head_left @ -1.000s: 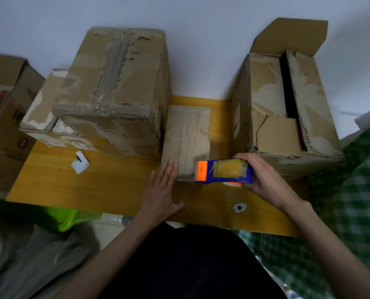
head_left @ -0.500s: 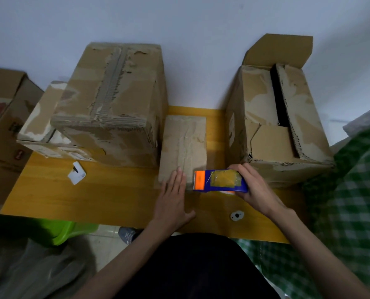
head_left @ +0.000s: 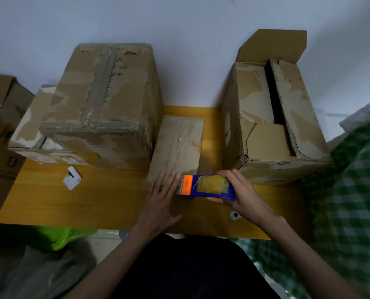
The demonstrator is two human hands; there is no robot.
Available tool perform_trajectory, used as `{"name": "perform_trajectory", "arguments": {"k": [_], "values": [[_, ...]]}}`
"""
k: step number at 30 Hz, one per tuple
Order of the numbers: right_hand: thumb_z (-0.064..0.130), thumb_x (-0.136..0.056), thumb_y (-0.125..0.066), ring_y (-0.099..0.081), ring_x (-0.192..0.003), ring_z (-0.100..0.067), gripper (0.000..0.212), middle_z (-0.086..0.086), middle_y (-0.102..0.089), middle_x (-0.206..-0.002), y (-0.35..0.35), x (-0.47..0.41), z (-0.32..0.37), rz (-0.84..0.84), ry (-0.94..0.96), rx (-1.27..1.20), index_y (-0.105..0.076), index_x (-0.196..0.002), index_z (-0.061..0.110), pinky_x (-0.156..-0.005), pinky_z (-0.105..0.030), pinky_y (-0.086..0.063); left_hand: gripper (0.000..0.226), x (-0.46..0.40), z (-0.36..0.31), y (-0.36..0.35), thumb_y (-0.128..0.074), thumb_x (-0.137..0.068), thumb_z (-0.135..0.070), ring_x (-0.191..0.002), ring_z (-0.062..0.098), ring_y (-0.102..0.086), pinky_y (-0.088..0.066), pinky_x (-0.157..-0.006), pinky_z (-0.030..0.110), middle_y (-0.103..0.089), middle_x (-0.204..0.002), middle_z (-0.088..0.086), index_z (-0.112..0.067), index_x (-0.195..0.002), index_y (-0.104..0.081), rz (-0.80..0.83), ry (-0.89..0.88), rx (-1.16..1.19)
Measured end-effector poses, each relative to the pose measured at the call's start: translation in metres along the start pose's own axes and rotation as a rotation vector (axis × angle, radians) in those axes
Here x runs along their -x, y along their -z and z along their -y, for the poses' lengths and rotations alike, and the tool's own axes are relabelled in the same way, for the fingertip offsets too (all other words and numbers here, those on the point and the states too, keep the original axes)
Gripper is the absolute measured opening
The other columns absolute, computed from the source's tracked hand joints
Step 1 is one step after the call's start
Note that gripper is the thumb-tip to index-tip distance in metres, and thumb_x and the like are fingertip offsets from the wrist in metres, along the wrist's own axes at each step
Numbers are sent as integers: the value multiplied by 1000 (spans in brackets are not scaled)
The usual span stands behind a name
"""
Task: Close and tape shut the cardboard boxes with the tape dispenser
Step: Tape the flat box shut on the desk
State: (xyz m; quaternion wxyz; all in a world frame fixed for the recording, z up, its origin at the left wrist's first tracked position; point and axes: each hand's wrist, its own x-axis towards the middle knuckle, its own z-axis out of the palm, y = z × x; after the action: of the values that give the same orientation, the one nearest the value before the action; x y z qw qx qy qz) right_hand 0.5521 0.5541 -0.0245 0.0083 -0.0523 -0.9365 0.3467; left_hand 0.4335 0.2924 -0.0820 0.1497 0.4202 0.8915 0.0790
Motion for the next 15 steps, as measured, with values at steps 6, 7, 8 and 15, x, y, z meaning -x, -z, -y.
{"name": "perform_trajectory", "arguments": {"k": [6,7,8,15], "values": [[29,-83,-82,-50,-103,-8,63,8,-46,-118,0,1,-10,-5,-21,-1,-42,-131,33,-79,-33,-55,125,-9,-25,-9,-56,-75,-73,-154,25,20,-2,-127,46,19,-168,9,-12,-160,13,2,51,-6],[28,-84,-81,-51,-102,-8,62,7,-46,-118,0,1,-10,-7,-18,-3,-42,-131,33,-79,-32,-55,126,-10,-27,-10,-56,-74,-75,-153,26,21,0,-126,48,20,-167,8,-14,-159,15,5,48,-11],[27,-85,-81,-51,-102,-8,61,7,-46,-117,0,1,-10,-7,-18,-4,-42,-132,32,-78,-33,-55,126,-10,-27,-10,-54,-74,-77,-153,28,23,1,-125,49,22,-167,7,-17,-159,17,13,39,-26],[37,-82,-82,-52,-104,-4,64,13,-45,-120,6,8,-15,46,-67,-27,-43,-134,31,-76,-23,-54,126,-9,-25,-11,-49,-73,-79,-153,29,23,-3,-125,53,21,-167,5,-17,-159,18,33,28,-65]]}}
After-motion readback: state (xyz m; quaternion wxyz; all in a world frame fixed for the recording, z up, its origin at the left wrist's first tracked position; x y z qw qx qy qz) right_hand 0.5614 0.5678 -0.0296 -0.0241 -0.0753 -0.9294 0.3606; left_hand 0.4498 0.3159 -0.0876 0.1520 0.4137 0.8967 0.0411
